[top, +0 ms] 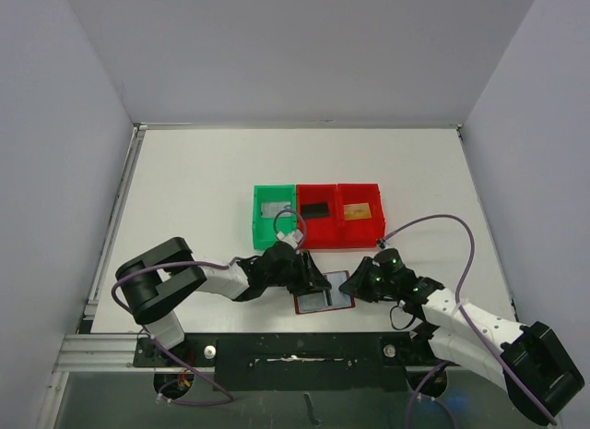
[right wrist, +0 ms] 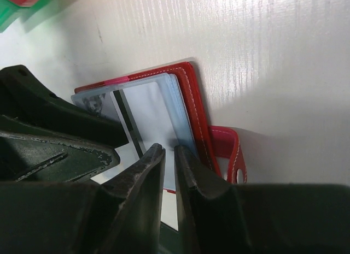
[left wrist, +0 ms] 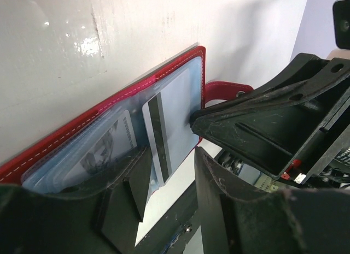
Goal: Take the credit cards out of the card holder
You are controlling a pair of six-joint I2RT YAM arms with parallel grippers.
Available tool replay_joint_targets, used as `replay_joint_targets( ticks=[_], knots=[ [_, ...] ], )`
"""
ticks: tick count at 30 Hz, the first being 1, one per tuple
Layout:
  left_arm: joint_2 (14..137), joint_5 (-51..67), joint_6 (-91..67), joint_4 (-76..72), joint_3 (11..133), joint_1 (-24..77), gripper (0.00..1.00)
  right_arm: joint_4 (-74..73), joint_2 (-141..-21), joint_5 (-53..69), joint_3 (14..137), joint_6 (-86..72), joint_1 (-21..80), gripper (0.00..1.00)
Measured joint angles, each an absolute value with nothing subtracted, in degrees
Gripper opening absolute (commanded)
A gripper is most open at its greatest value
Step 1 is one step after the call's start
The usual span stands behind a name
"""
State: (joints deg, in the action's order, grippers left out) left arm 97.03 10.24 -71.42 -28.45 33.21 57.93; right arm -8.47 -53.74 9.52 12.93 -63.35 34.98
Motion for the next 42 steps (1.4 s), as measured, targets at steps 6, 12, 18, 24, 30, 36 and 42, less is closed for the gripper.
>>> replay_joint_targets(
  ticks=[6,12,18,24,30,36,42],
  knots=[
    [97.5,9.5,-73.1,-31.6,31.9,58.0,0.38,-5.5,-51.9,9.6,10.5,-66.4,35.0,0.17],
    [98.0,9.5,-73.6,-33.8,31.3,58.0,0.31,-3.2,-50.9,9.7,8.8,-68.1,35.0,0.16],
    [100.8,10.5,-75.0,-38.4,30.6,57.9,0.13,0.0,-50.8,10.6,7.2,-70.3,35.8,0.16],
    [101.1,10.5,-75.2,-38.2,30.3,57.9,0.07,-0.5,-49.8,10.4,6.9,-70.8,35.8,0.15],
    [101.0,10.5,-75.2,-37.6,30.3,57.9,0.11,-7.6,-48.0,9.3,10.2,-68.0,36.1,0.22],
    [99.7,10.4,-74.5,-35.8,30.3,57.9,0.18,-16.7,-47.9,6.9,16.8,-63.4,36.1,0.24],
    [98.9,10.2,-73.7,-33.6,31.1,58.0,0.26,-16.7,-53.1,7.3,17.9,-61.5,36.1,0.23]
  ],
)
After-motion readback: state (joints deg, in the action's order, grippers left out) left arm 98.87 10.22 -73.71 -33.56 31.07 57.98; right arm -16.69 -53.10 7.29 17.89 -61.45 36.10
